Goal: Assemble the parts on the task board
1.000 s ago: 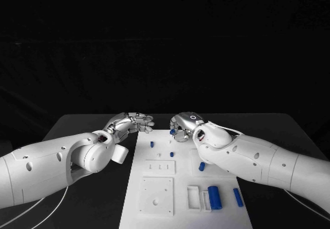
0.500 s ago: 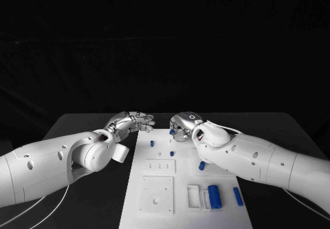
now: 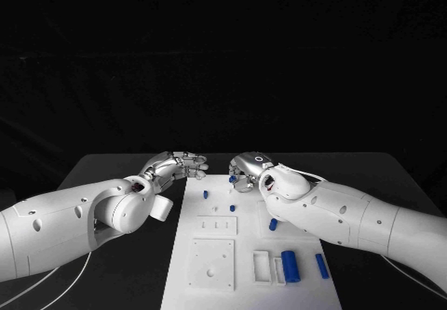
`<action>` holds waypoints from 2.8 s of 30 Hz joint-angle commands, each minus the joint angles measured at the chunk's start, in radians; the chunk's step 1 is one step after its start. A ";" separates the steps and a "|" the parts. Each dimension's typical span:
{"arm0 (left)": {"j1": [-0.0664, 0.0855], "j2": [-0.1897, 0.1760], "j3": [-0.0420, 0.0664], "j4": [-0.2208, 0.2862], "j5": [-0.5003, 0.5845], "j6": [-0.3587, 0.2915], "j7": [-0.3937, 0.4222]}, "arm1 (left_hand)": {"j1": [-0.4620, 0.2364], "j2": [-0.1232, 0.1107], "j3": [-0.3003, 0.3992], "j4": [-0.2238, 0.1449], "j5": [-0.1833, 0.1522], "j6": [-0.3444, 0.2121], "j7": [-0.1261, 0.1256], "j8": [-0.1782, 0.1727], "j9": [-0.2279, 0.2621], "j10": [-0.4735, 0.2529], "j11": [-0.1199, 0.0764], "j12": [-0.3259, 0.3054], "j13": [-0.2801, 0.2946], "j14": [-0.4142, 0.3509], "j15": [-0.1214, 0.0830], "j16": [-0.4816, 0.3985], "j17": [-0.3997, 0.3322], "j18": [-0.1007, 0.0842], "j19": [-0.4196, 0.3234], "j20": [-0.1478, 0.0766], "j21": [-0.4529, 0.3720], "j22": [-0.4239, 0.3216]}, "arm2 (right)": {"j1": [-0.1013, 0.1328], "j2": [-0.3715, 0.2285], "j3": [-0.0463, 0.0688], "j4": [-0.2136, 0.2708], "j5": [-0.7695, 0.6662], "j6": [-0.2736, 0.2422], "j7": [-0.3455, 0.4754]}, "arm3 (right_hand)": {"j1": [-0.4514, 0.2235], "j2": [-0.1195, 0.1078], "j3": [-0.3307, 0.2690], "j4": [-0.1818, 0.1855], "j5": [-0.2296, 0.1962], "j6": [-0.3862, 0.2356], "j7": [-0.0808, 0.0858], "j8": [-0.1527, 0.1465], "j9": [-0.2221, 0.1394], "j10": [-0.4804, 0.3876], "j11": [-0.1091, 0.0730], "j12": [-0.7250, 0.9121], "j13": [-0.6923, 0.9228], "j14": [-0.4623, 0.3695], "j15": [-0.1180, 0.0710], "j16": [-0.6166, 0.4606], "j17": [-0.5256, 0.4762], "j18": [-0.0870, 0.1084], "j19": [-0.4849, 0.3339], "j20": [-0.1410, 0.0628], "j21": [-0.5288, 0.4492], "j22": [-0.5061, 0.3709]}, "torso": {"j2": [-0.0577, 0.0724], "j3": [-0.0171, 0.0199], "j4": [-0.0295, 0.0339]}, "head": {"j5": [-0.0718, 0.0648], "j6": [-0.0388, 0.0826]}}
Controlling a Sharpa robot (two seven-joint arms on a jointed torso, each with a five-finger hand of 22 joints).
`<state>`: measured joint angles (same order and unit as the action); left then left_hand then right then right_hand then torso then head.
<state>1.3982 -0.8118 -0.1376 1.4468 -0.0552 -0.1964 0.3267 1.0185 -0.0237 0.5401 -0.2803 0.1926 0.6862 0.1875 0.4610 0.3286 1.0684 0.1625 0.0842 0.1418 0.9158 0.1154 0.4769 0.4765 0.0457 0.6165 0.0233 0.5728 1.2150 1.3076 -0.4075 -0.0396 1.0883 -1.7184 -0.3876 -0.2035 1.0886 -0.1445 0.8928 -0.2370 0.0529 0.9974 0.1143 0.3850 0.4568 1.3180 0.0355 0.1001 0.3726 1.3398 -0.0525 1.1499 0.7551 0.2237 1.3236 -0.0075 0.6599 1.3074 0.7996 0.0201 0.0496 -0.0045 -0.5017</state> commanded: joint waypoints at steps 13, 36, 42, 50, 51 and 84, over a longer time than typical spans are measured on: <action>0.003 0.000 0.001 0.006 0.003 -0.009 0.016 | 0.013 0.000 -0.003 -0.005 0.005 0.005 0.019 -0.007 0.002 0.011 -0.001 -0.005 0.002 0.002 0.006 -0.007 0.002 -0.003 -0.006 -0.001 0.002 -0.002 | 0.000 0.006 -0.005 -0.007 0.000 -0.010 -0.012 | 0.003 -0.013 0.013 0.009 0.007 -0.004 0.007 -0.005 0.003 -0.010 0.005 -0.008 0.004 -0.030 -0.020 0.000 -0.004 0.038 -0.004 -0.005 0.001 0.018 | 0.001 0.0008 -0.0006 | 0.005 -0.003; 0.004 0.001 0.001 -0.012 0.008 0.020 0.018 | 0.015 -0.008 -0.004 -0.006 0.004 -0.001 0.021 -0.014 0.003 0.005 0.003 -0.012 0.000 -0.001 0.008 -0.012 0.002 -0.004 -0.010 0.000 0.001 -0.003 | 0.000 -0.020 -0.005 0.015 0.121 -0.074 0.043 | -0.060 -0.097 -0.206 0.013 0.080 -0.126 0.061 -0.076 -0.025 -0.129 0.047 -0.034 -0.036 -0.033 0.021 0.020 -0.015 0.038 -0.006 0.003 0.006 0.015 | -0.002 0.0019 -0.0042 | 0.007 0.005; 0.004 -0.004 0.001 -0.015 0.008 0.034 0.023 | 0.016 -0.007 -0.004 -0.006 0.004 -0.001 0.022 -0.015 0.004 0.004 0.003 -0.013 0.000 -0.001 0.008 -0.013 0.003 -0.004 -0.011 0.000 0.001 -0.003 | 0.002 -0.085 -0.001 0.079 0.172 -0.090 0.061 | -0.054 -0.099 -0.251 -0.005 0.132 -0.128 0.061 -0.076 -0.027 -0.120 0.045 -0.031 -0.041 -0.034 0.019 0.028 -0.016 0.038 -0.005 0.001 0.006 0.016 | -0.004 0.0038 -0.0077 | 0.002 0.014; 0.003 -0.008 0.001 -0.023 0.008 0.046 0.026 | 0.017 -0.004 -0.004 -0.005 0.002 0.003 0.020 -0.014 0.006 0.012 0.000 -0.010 0.003 -0.001 0.009 -0.014 0.004 -0.005 -0.013 0.001 0.001 -0.004 | 0.026 -0.207 0.046 0.180 0.349 -0.063 0.099 | -0.006 -0.082 -0.260 -0.038 0.136 -0.089 0.028 -0.054 -0.017 0.038 0.001 0.064 0.031 -0.034 -0.023 0.043 -0.012 0.038 -0.001 -0.008 0.011 0.018 | -0.012 0.0060 -0.0182 | -0.009 0.033; 0.003 -0.009 0.001 -0.025 0.008 0.046 0.026 | 0.017 -0.004 -0.004 -0.005 0.002 0.004 0.020 -0.013 0.007 0.014 -0.001 -0.009 0.003 0.000 0.008 -0.014 0.004 -0.005 -0.013 0.001 0.002 -0.004 | 0.030 -0.217 0.048 0.181 0.371 -0.049 0.099 | -0.003 -0.084 -0.266 -0.043 0.136 -0.078 0.017 -0.047 -0.013 0.099 -0.012 0.118 0.076 -0.035 -0.038 0.045 -0.010 0.038 0.001 -0.009 0.013 0.018 | -0.012 0.0063 -0.0193 | -0.010 0.034; 0.003 -0.015 0.001 -0.023 0.008 0.045 0.024 | 0.017 -0.003 -0.005 -0.005 0.002 0.007 0.019 -0.014 0.009 0.017 -0.002 -0.009 0.005 0.002 0.008 -0.014 0.006 -0.005 -0.013 0.001 0.003 -0.004 | 0.029 -0.238 0.047 0.041 0.361 0.192 0.117 | -0.071 -0.030 -0.410 -0.051 0.251 -0.184 0.046 -0.134 -0.005 -0.088 0.009 1.080 0.935 -0.057 -0.013 0.187 0.174 0.038 0.024 -0.068 0.214 0.025 | -0.010 0.0165 -0.0266 | -0.029 0.040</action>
<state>1.3993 -0.8274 -0.1377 1.4207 -0.0522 -0.1649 0.3384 1.0304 -0.0275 0.5373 -0.2831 0.1926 0.6862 0.1875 0.4522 0.3367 1.0790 0.1589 0.0764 0.1452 0.9158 0.1153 0.4683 0.4811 0.0451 0.6093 0.0234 0.5728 1.2131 1.3376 -0.6491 0.0068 1.1291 -1.3435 -0.2059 -0.1018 1.0278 -0.1777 0.4882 -0.2859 0.3061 0.8154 0.1603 0.2552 0.4528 1.2331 0.0391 1.1762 1.3082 1.2818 -0.0722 1.3315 0.9283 0.2035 1.3364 -0.0599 0.8713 1.3079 0.7875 0.0340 0.0221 -0.0343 -0.4650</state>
